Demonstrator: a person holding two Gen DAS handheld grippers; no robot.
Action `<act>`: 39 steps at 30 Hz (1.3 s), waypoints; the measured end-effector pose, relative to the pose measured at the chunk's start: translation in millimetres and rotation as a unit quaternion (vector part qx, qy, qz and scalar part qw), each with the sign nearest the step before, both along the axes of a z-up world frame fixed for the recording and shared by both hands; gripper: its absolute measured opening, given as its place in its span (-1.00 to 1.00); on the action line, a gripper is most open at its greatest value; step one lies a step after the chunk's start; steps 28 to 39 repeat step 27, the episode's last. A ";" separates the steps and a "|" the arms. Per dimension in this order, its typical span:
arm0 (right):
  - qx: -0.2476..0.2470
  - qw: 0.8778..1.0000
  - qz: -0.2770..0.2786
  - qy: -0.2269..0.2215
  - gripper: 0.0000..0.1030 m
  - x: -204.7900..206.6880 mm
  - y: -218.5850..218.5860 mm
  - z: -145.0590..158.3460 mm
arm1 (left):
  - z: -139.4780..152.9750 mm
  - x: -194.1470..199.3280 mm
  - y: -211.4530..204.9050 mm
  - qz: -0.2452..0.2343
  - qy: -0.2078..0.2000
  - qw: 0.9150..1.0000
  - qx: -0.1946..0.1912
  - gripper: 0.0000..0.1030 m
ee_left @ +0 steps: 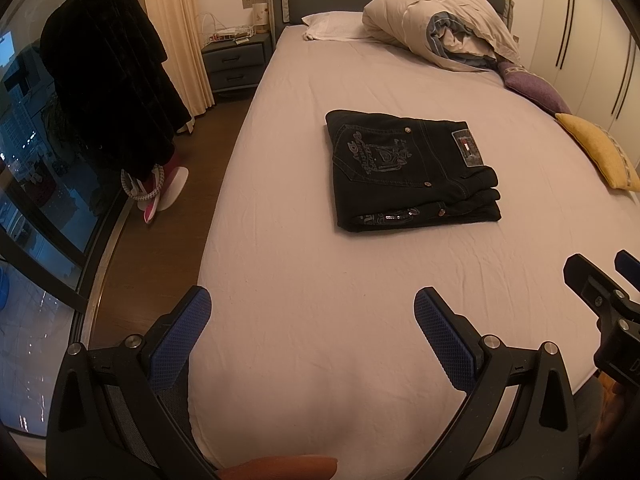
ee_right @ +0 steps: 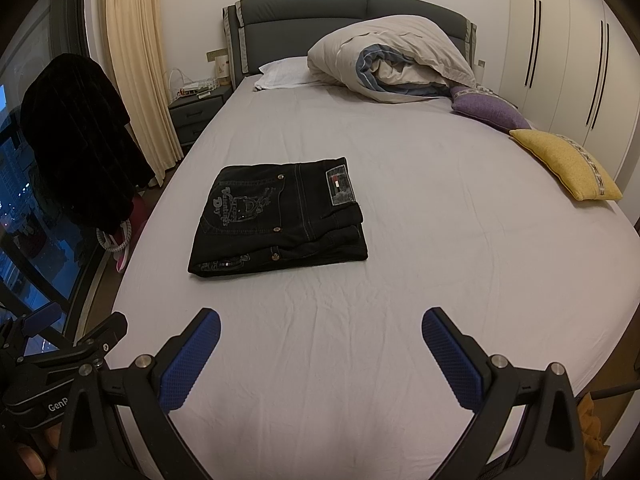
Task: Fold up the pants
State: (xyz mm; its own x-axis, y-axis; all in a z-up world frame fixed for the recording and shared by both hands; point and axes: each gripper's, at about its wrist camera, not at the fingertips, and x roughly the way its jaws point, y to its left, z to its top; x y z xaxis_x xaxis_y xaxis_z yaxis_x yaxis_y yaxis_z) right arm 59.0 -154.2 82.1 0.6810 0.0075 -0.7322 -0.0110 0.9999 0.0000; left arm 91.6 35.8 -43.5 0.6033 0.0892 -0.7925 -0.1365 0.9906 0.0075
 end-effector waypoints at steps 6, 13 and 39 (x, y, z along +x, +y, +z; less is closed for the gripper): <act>0.000 1.000 0.001 0.001 1.00 -1.5 0.0 -3.4 | -1.6 -1.1 0.0 0.000 0.001 1.000 -0.001 1.00; 0.000 1.000 0.001 0.001 1.00 -1.2 -0.6 -3.0 | -4.9 -3.3 -1.0 -0.003 0.002 1.000 -0.001 1.00; 0.003 1.000 0.000 0.003 1.00 -2.7 -1.9 -5.1 | -7.1 -3.1 -0.8 -0.005 0.002 1.000 -0.002 1.00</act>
